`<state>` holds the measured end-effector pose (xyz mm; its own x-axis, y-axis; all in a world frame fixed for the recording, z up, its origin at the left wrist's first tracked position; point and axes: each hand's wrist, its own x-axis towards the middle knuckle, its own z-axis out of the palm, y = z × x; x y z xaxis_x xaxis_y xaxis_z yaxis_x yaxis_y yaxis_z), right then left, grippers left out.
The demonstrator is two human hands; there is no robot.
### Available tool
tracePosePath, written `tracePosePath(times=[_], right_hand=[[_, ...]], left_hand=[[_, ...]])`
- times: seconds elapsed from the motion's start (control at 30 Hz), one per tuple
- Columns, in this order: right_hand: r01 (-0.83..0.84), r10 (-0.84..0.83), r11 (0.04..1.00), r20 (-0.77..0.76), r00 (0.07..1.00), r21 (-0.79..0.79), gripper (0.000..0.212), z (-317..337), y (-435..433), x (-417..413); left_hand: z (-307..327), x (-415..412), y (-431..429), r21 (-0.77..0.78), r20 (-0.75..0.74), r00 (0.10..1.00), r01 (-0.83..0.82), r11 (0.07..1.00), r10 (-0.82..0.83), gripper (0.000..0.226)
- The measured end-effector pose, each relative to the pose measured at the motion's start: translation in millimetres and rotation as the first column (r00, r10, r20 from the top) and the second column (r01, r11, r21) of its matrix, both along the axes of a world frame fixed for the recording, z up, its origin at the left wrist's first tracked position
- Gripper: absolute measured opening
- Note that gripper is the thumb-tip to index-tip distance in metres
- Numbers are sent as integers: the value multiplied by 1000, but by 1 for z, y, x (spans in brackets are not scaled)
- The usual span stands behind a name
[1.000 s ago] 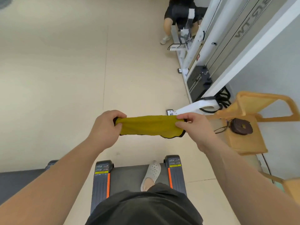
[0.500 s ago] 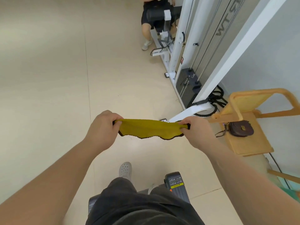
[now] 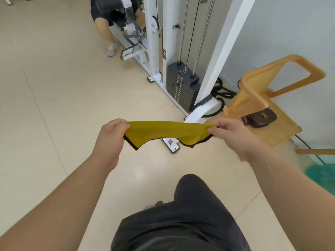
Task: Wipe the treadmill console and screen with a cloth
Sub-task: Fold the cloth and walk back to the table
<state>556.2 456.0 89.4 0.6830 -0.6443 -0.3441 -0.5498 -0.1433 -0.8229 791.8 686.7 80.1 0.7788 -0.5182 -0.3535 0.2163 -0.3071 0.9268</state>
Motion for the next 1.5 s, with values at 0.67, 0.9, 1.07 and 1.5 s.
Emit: tracePosePath(times=[0.67, 0.9, 1.07, 1.5], right_hand=[[785, -821, 571, 148, 551, 242, 9, -10, -248, -195], [924, -946, 316, 152, 287, 218, 12, 5, -278, -268], [972, -976, 185, 145, 165, 143, 14, 8, -309, -300], [930, -968, -107, 176, -178, 351, 60, 23, -355, -373]], left_hand=[[7, -147, -444, 37, -93, 773, 633, 773, -628, 13], [17, -263, -556, 23, -83, 497, 868, 497, -864, 14], [9, -351, -618, 14, -102, 249, 968, 249, -963, 8], [17, -521, -706, -13, -79, -226, 974, -225, -971, 18]])
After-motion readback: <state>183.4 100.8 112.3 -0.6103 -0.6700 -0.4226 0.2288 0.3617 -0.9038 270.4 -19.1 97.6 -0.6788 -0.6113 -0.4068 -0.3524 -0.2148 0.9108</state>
